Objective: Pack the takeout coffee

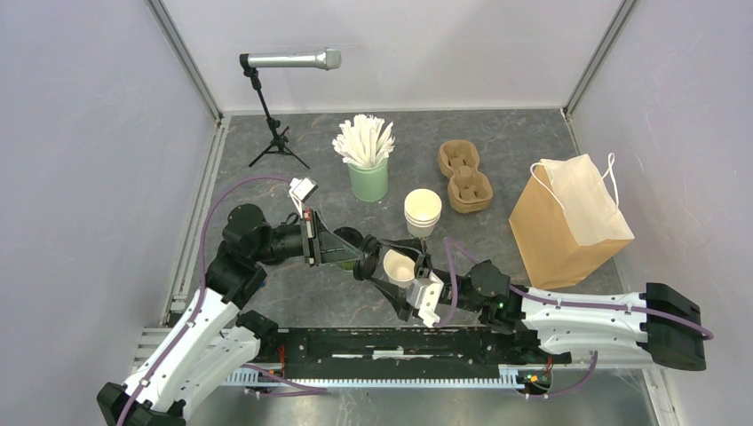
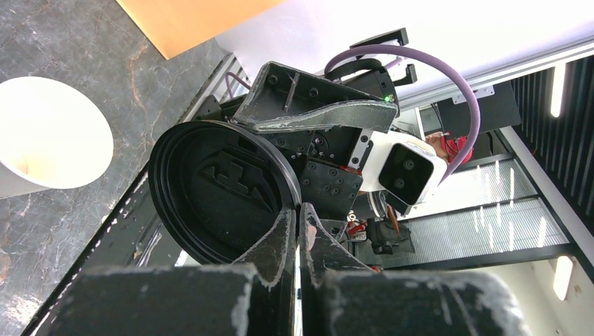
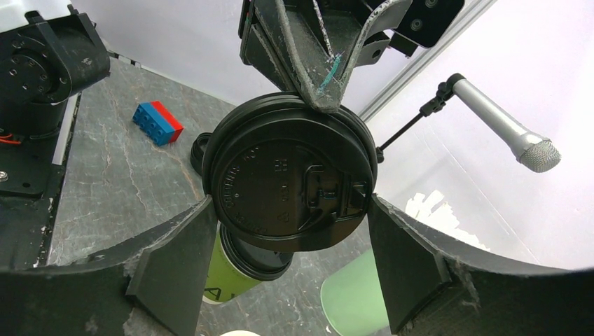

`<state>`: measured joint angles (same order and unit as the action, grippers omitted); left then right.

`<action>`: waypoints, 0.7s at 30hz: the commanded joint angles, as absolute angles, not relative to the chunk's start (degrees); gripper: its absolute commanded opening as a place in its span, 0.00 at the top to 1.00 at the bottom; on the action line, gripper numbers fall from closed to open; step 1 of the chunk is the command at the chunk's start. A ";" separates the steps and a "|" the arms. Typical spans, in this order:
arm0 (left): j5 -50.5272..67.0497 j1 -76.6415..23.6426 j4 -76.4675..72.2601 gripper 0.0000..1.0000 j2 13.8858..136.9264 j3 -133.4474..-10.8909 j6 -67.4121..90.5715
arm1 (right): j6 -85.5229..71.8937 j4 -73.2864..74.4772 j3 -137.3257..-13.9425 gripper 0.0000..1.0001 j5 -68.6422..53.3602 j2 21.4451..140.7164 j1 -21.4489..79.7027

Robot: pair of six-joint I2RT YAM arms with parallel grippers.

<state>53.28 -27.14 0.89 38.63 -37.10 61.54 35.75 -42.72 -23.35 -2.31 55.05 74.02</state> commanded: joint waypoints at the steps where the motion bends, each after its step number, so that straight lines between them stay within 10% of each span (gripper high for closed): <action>1: 54.59 -27.34 -0.35 0.97 38.35 -37.57 62.23 | 35.95 -45.74 -25.33 0.20 -1.85 55.03 74.44; 14: 49.43 -27.34 11.70 0.08 41.06 -44.31 50.10 | 29.05 -32.59 -24.40 0.20 8.90 48.20 74.45; 21: 33.64 -27.38 30.96 0.00 44.23 -51.19 32.03 | 16.18 0.39 -38.52 0.19 18.84 47.32 74.41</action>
